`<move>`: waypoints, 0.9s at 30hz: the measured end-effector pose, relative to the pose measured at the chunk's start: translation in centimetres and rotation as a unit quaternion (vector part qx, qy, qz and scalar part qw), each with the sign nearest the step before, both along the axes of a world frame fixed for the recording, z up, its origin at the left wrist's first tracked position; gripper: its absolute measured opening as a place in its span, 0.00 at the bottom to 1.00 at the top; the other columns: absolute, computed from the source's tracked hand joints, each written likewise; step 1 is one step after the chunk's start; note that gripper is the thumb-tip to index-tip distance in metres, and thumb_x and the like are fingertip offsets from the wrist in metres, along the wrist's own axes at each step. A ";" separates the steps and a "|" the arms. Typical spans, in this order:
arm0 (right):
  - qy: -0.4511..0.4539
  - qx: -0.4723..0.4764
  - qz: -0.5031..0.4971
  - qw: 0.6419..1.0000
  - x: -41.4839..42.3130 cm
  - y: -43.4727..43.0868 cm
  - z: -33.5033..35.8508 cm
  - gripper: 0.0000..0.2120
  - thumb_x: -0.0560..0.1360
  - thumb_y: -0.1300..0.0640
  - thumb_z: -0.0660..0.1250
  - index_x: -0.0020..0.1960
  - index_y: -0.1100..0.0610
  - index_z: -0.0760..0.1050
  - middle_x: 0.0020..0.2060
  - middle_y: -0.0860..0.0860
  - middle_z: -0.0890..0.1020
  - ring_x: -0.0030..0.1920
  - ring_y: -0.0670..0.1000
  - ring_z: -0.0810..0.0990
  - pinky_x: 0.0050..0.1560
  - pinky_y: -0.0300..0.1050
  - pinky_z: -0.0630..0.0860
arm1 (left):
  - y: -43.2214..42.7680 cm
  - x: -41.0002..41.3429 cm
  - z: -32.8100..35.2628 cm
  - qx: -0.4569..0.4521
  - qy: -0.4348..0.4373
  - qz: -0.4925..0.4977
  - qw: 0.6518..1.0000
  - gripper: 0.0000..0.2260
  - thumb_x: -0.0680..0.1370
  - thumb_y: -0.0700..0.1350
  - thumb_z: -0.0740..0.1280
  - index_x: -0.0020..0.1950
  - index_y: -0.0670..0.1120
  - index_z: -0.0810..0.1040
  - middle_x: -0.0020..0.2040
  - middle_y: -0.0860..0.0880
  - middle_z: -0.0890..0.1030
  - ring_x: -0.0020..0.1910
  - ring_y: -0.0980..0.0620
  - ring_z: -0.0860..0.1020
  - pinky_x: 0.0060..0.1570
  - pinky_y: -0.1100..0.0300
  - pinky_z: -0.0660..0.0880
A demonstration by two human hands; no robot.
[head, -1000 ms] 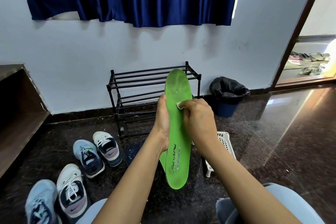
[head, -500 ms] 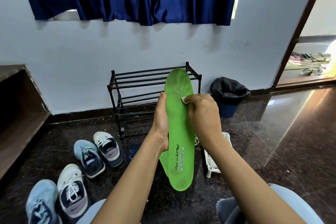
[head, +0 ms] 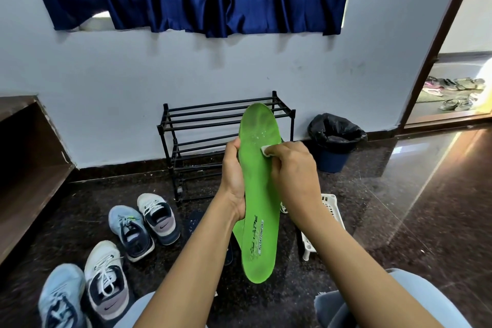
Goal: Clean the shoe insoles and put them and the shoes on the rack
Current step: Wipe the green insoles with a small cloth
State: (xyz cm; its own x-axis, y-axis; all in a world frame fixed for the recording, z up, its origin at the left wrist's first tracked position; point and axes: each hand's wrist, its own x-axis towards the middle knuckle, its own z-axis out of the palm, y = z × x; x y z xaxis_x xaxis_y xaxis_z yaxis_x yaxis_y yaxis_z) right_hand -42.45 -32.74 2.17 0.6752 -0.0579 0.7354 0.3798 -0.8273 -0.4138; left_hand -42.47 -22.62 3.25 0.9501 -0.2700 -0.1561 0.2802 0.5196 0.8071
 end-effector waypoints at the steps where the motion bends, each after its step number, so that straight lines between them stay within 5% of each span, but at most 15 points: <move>1: 0.005 -0.009 0.007 1.000 -0.3 0.4 -0.3 0.10 0.66 0.67 0.64 0.42 0.62 0.83 0.35 0.57 0.82 0.39 0.60 0.78 0.37 0.47 0.77 | 0.1 0.1 -0.1 -0.006 0.000 0.003 1.000 0.27 0.79 0.61 0.50 0.44 0.43 0.80 0.32 0.45 0.81 0.28 0.49 0.80 0.29 0.64 0.75; 16: 0.003 -0.006 0.021 1.000 -0.8 1.5 0.0 0.09 0.67 0.64 0.63 0.40 0.61 0.83 0.34 0.56 0.81 0.37 0.58 0.79 0.37 0.44 0.72 | 0.0 0.6 -0.7 0.004 -0.011 0.012 1.000 0.29 0.79 0.62 0.48 0.47 0.45 0.81 0.38 0.45 0.84 0.35 0.49 0.82 0.38 0.60 0.76; 20: -0.002 0.012 0.000 1.000 0.0 0.9 0.8 0.09 0.68 0.64 0.63 0.41 0.61 0.83 0.35 0.56 0.81 0.38 0.58 0.79 0.37 0.43 0.72 | -0.6 0.4 -0.8 0.003 -0.013 0.004 1.000 0.27 0.80 0.60 0.48 0.46 0.45 0.80 0.35 0.46 0.83 0.34 0.50 0.82 0.33 0.64 0.76; 27: 0.021 0.007 0.021 1.000 -0.8 1.5 0.0 0.10 0.68 0.63 0.63 0.42 0.61 0.83 0.34 0.56 0.81 0.39 0.58 0.79 0.38 0.45 0.73 | -0.5 0.8 -1.1 -0.009 -0.004 0.016 1.000 0.28 0.80 0.62 0.49 0.46 0.45 0.82 0.40 0.45 0.84 0.40 0.48 0.81 0.42 0.57 0.75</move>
